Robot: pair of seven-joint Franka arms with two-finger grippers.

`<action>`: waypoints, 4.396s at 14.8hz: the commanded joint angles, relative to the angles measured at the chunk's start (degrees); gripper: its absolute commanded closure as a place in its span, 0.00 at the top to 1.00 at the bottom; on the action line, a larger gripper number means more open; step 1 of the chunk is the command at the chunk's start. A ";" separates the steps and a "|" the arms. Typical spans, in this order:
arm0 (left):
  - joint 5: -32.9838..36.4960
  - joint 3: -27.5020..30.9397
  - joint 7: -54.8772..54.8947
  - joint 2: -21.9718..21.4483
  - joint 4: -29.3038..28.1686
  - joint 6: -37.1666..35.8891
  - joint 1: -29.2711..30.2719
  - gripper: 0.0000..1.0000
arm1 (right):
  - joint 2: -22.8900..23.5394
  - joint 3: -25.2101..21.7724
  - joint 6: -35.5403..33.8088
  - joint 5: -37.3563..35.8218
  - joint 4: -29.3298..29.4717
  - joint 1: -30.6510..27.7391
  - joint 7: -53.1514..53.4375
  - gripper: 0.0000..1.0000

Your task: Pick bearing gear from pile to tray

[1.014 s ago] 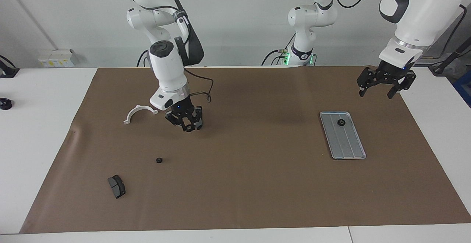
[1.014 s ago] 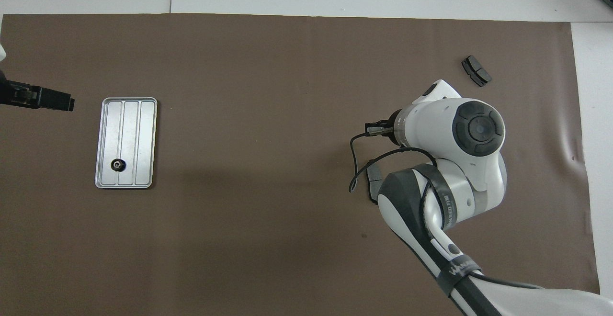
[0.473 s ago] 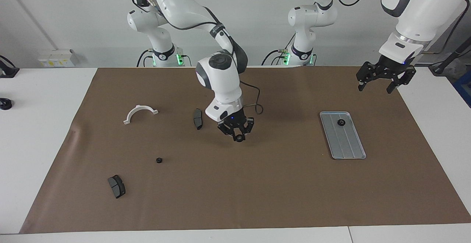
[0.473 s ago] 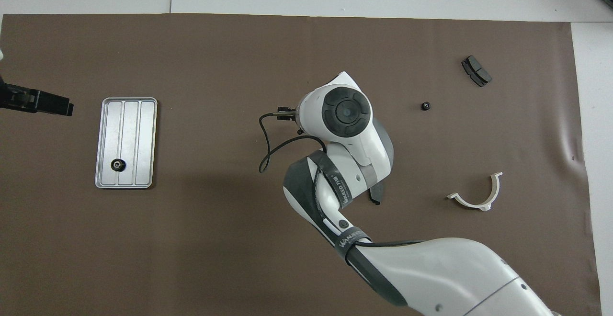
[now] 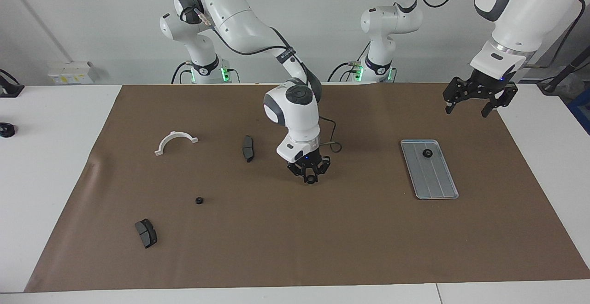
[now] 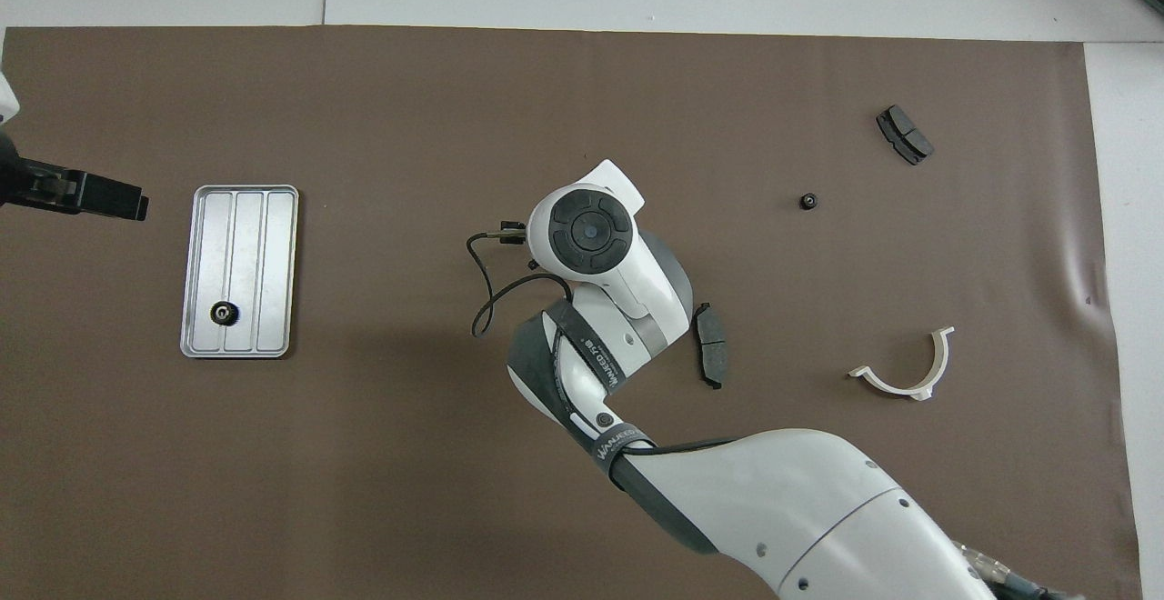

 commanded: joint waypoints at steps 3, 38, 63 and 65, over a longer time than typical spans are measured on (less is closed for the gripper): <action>0.49 0.83 -0.43 -0.69 -0.28 -0.93 -1.36 1.00 | -1.29 -0.65 -0.44 -3.50 0.02 -1.29 1.62 1.00; 20.97 -18.42 -53.43 33.94 -1.34 38.37 -18.24 1.00 | -8.16 -0.74 -0.35 1.41 -15.01 -27.84 -40.13 0.06; 21.06 -17.72 -42.98 11.79 -19.26 32.47 -0.33 0.00 | -14.06 4.89 -0.02 1.24 -10.01 -13.52 -0.24 0.00; 19.05 -16.58 -36.33 11.88 -19.26 33.00 2.31 0.00 | -8.89 4.80 0.70 0.80 -6.33 -8.88 3.61 0.00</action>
